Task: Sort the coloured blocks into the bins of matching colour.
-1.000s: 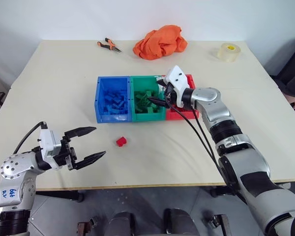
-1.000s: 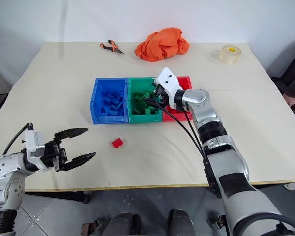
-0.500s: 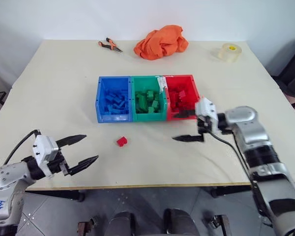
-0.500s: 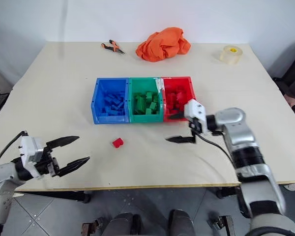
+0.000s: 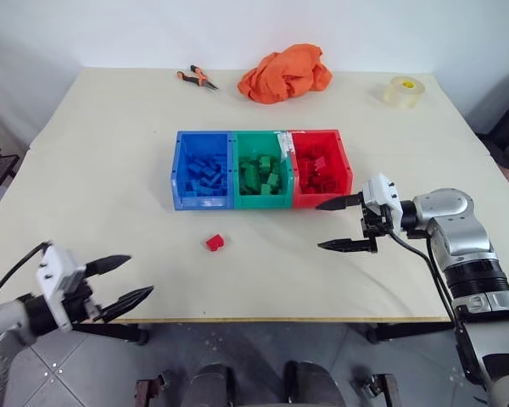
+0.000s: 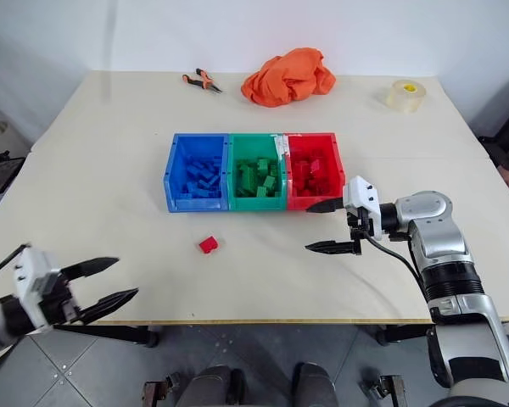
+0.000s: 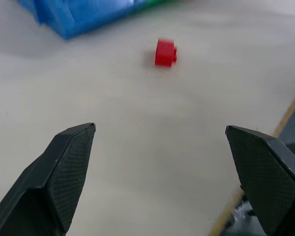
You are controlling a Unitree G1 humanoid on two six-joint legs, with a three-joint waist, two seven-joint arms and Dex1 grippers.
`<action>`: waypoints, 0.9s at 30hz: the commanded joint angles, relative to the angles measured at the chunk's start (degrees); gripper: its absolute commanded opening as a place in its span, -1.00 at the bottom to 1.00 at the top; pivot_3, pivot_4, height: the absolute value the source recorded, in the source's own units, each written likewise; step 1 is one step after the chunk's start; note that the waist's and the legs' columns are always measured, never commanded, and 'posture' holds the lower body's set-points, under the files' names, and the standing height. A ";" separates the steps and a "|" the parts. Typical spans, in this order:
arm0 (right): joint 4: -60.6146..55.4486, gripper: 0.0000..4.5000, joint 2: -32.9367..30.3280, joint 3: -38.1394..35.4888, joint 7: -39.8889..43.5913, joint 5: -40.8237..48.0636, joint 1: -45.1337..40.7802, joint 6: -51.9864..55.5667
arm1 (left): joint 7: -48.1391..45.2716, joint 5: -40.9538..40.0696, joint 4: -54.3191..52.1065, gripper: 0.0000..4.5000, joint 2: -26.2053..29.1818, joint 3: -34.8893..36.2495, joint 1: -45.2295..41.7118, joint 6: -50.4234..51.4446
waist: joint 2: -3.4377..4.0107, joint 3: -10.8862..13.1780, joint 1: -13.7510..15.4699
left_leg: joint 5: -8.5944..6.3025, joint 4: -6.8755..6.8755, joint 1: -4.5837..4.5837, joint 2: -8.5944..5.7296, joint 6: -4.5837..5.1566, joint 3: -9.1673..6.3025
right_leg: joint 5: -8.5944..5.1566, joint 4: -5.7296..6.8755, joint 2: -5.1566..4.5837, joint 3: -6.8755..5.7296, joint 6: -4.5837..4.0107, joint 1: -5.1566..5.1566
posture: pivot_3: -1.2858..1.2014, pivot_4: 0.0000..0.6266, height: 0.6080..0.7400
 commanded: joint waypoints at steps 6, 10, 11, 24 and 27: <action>-8.21 0.99 -1.37 -3.93 -3.95 2.08 2.62 3.03 | 6.13 7.02 6.08 1.00 -4.71 -16.29 -17.09 3.62 | -0.06 -0.04 0.36 | 0.02 0.02 -0.02 -0.04 0.04 0.08 | 0.05 0.08 0.54 -0.26 0.09 -0.03 | 0.03 -0.52 1.00; -13.26 0.99 -2.90 -6.16 -5.98 3.43 5.96 5.52 | 6.07 11.62 11.57 1.00 -6.68 -23.35 -22.91 2.88 | -0.04 -0.05 0.30 | 0.02 0.00 0.01 0.02 0.03 0.23 | 0.06 0.06 0.63 -0.26 0.10 -0.08 | 0.03 -0.52 1.00; -14.54 0.99 -3.46 -7.02 -6.66 3.81 7.10 6.04 | 6.49 13.09 14.02 1.00 -7.95 -25.19 -25.05 2.21 | -0.04 -0.04 0.62 | 0.03 0.01 0.02 0.03 0.02 0.25 | 0.05 0.06 0.64 -0.24 0.10 -0.07 | 0.03 -0.52 1.00; -24.40 1.00 -5.31 -10.55 -13.12 5.80 14.08 11.38 | 3.96 20.05 23.02 0.16 -12.40 -29.90 -30.81 -8.57 | -0.13 -0.09 1.47 | 0.10 0.09 0.00 0.00 0.09 0.34 | 0.08 0.04 0.64 -0.20 0.14 -0.07 | 0.03 -0.52 1.00; -24.49 1.00 -5.64 -10.80 -13.55 5.80 14.50 11.25 | 3.60 20.20 22.11 -0.27 -11.20 -29.15 -30.11 -8.34 | -0.13 -0.09 1.58 | 0.09 0.09 -0.01 -0.01 0.09 0.35 | 0.08 0.03 0.62 -0.20 0.15 -0.07 | 0.03 -0.52 1.00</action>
